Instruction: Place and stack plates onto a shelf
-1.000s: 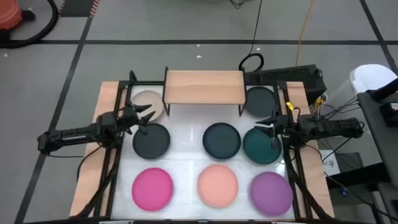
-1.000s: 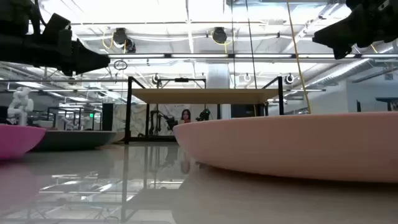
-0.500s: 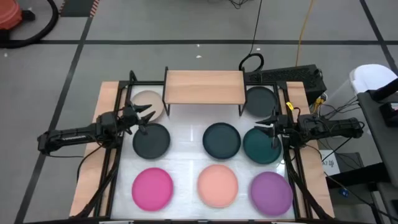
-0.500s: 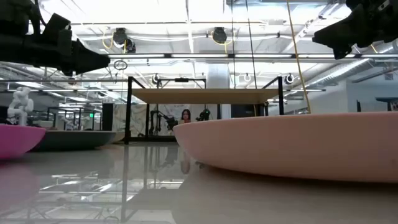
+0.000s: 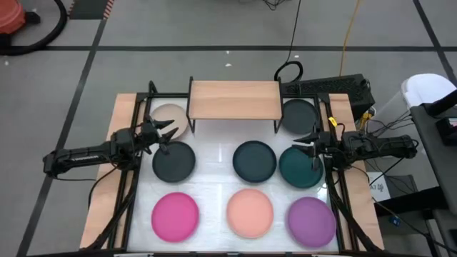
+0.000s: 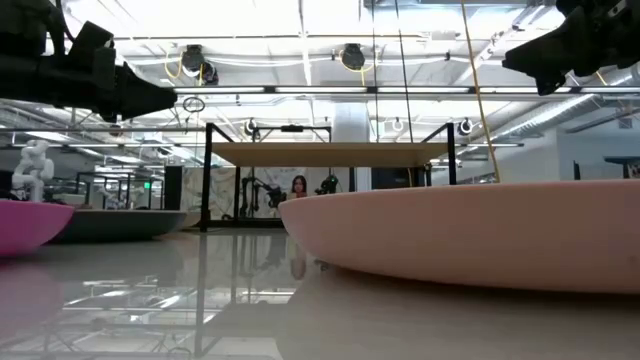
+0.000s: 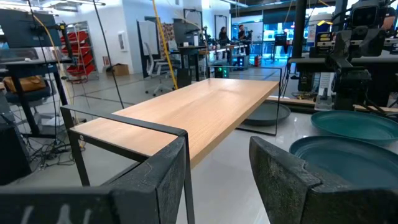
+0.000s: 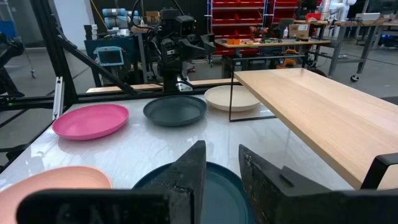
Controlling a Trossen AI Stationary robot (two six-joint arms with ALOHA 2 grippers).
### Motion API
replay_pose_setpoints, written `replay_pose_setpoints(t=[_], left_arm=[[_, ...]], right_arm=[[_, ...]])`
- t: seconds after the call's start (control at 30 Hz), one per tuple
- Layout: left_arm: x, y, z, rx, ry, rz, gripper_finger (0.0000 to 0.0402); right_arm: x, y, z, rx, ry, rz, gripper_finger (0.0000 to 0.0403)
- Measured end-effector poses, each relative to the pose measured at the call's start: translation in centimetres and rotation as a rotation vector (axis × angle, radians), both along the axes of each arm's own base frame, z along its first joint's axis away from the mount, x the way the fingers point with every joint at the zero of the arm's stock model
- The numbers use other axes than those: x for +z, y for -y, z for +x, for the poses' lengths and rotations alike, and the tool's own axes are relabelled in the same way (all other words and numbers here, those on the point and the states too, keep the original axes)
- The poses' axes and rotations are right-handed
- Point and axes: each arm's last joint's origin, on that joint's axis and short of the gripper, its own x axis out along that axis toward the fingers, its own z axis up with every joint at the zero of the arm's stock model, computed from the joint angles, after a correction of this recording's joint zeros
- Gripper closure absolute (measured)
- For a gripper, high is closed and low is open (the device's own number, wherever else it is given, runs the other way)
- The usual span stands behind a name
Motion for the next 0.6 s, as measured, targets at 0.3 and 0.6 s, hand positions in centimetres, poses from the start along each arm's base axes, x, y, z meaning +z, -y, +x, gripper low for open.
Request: replay_pose_setpoints(t=[0.3, 0.6], left_arm=[[0.0, 0.0, 0.0, 0.0, 0.0, 0.0, 0.0217], [0.0, 0.0, 0.0, 0.0, 0.0, 0.0, 0.0217]], right_arm=[[0.01, 0.08, -0.01, 0.023, -0.067, -0.419, 0.0323], [0.45, 0.06, 0.07, 0.029, -0.046, -0.554, 0.0323]])
